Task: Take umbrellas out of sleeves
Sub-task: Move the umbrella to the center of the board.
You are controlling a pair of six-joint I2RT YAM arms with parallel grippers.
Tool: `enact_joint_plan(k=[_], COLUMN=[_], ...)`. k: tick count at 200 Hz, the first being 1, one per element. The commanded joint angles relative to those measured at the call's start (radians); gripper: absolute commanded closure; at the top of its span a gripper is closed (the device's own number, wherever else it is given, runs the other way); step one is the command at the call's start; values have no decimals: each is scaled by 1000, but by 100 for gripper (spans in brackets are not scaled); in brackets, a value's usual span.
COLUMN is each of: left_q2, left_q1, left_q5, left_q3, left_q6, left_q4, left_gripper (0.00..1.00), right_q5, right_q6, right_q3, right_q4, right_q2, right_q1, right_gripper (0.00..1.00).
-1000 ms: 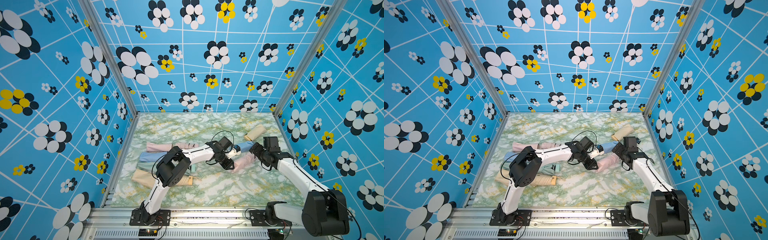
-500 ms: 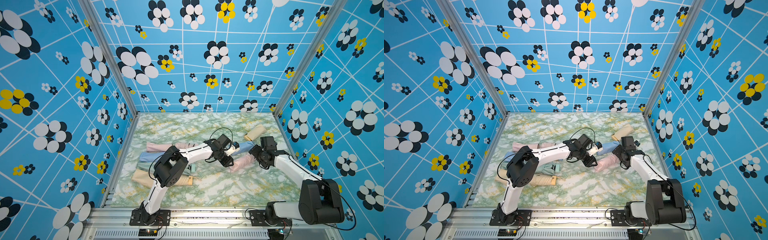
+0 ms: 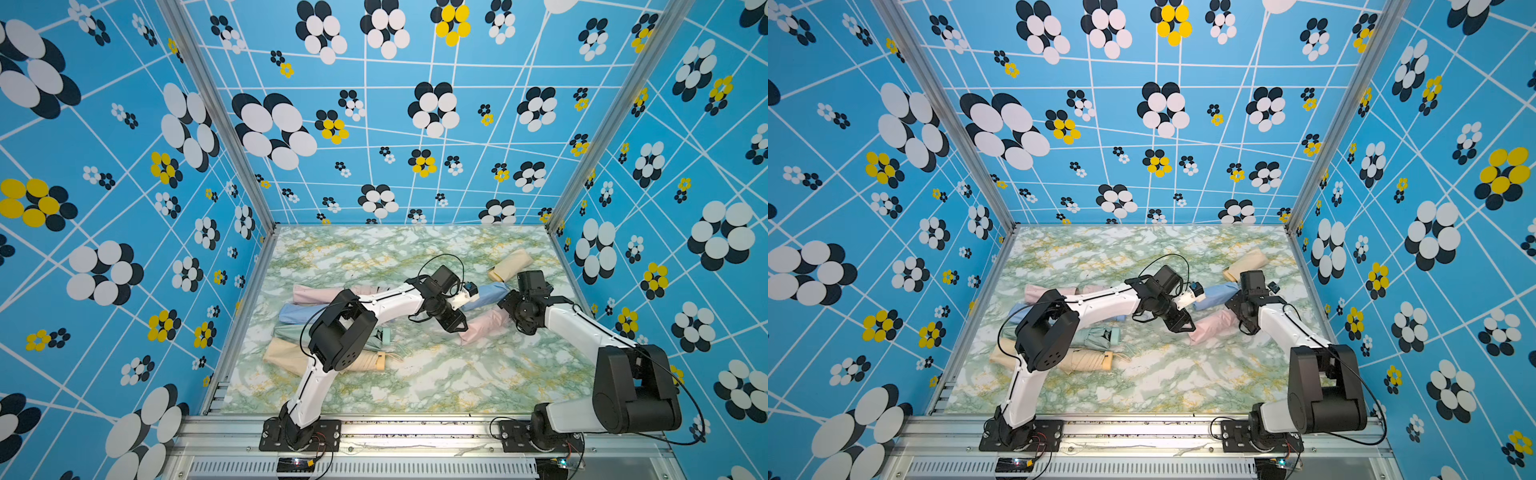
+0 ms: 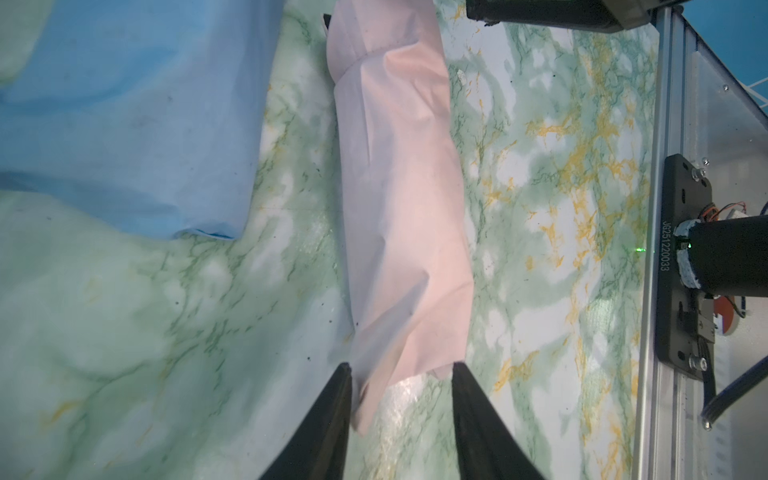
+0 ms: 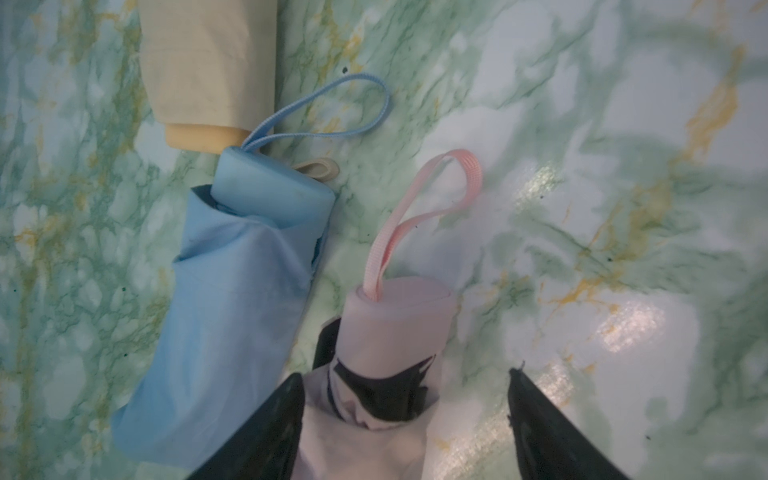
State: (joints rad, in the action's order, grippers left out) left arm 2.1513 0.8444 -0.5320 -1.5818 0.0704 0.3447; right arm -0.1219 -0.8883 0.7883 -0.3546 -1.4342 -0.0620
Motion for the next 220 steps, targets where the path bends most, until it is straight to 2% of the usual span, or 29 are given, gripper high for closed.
enact_joint_plan(k=[1, 33, 98, 129, 220], left_q2=[37, 47, 55, 54, 50], left_q1=[0, -4, -3, -2, -2], left_q5=[-26, 5, 14, 18, 17], left_q3=[-35, -41, -43, -43, -33], left_q6=[2, -1, -7, -10, -23], left_q4=[15, 20, 28, 28, 19], left_gripper=[58, 58, 86, 95, 97], right_q5=[-10, -8, -17, 4, 21], right_q6=[-20, -21, -27, -37, -98], right_q3=[29, 37, 47, 67, 100], right_q4=[-6, 0, 13, 29, 45], right_q2=[-21, -41, -80, -112, -193], right_q1=[7, 7, 9, 18, 34], right_gripper=[22, 24, 32, 33, 38])
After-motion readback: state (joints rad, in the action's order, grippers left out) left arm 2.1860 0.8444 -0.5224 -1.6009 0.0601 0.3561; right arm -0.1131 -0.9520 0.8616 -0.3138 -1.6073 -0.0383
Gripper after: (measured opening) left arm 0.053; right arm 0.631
